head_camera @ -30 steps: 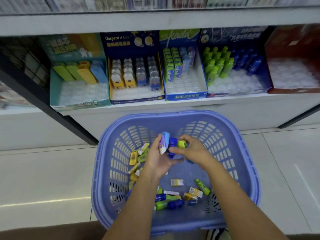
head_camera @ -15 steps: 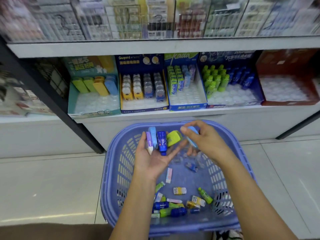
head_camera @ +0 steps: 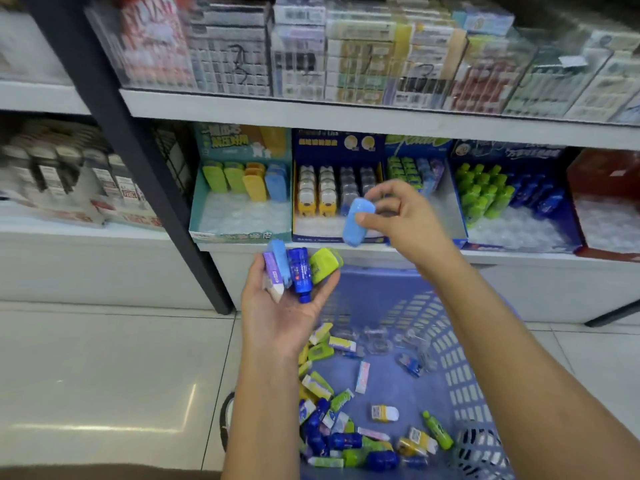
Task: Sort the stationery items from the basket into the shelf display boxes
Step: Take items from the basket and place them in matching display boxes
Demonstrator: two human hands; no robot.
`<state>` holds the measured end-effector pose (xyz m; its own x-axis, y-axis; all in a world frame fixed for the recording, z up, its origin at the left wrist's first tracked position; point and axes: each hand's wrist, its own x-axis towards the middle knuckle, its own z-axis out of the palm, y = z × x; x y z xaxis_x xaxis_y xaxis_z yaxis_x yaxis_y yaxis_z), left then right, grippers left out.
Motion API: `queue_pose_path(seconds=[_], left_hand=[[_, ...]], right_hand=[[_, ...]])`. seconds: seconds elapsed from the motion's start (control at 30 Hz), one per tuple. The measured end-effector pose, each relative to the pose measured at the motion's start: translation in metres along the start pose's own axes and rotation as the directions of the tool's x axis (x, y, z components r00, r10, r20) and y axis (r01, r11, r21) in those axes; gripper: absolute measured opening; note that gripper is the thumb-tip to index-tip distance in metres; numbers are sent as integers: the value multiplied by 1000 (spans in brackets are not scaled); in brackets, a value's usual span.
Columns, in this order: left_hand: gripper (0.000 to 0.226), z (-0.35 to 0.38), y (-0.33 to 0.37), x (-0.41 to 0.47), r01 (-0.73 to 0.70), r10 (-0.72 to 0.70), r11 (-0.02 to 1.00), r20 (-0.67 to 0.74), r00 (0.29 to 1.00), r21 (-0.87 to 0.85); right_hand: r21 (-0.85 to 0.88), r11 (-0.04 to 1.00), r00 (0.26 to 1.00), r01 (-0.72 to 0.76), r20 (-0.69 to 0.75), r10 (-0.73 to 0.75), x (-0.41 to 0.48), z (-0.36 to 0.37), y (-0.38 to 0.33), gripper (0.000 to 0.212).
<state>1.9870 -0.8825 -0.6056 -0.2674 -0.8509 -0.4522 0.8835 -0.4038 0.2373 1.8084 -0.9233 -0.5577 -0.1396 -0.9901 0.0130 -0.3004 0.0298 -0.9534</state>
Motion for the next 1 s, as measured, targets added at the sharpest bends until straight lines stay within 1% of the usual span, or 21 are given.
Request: queue_pose_path(seconds=[0.07, 0.13, 0.2, 0.23, 0.3, 0.4, 0.5, 0.6, 0.73, 0.8, 0.9, 0.97, 1.0], left_hand=[[44, -4, 16, 0, -67, 67, 998, -18, 998, 11], [40, -7, 30, 1, -114, 115, 992, -24, 993, 50], [36, -10, 41, 0, -139, 141, 988, -31, 990, 69], [36, -11, 44, 0, -145, 148, 987, -38, 988, 64], [37, -15, 50, 0, -148, 150, 988, -49, 987, 37], [39, -22, 56, 0, -137, 137, 991, -57, 989, 3], [42, -25, 60, 2, -136, 135, 991, -66, 989, -11], [35, -27, 59, 5, -145, 143, 989, -61, 988, -29], [33, -26, 55, 5, -132, 130, 991, -66, 989, -28], [32, -26, 54, 5, -130, 128, 991, -66, 990, -30], [34, -26, 56, 5, -121, 118, 991, -74, 990, -49], [37, -25, 58, 4, -115, 109, 991, -80, 991, -72], [37, -24, 60, 3, -116, 110, 990, -76, 991, -78]], right_hand=[[-83, 987, 991, 135, 5, -135, 22, 23, -16, 27], [-205, 947, 968, 248, 13, -251, 44, 47, -27, 26], [-389, 857, 936, 338, 48, -348, 66, 69, -33, 24], [-460, 808, 925, 368, 87, -371, 76, 78, -34, 25], [-559, 731, 918, 391, 179, -354, 94, 93, -32, 27], [-652, 656, 925, 380, 270, -267, 109, 105, -23, 30], [-694, 616, 927, 373, 309, -213, 111, 108, -17, 33], [-730, 557, 918, 396, 331, -220, 111, 108, -18, 28], [-792, 428, 901, 434, 374, -221, 111, 115, -20, 27], [-783, 466, 911, 413, 360, -202, 112, 118, -20, 28], [-823, 388, 909, 415, 359, -212, 108, 120, -17, 33], [-833, 380, 911, 402, 320, -261, 105, 118, -16, 29], [-831, 407, 919, 379, 289, -267, 104, 118, -19, 27]])
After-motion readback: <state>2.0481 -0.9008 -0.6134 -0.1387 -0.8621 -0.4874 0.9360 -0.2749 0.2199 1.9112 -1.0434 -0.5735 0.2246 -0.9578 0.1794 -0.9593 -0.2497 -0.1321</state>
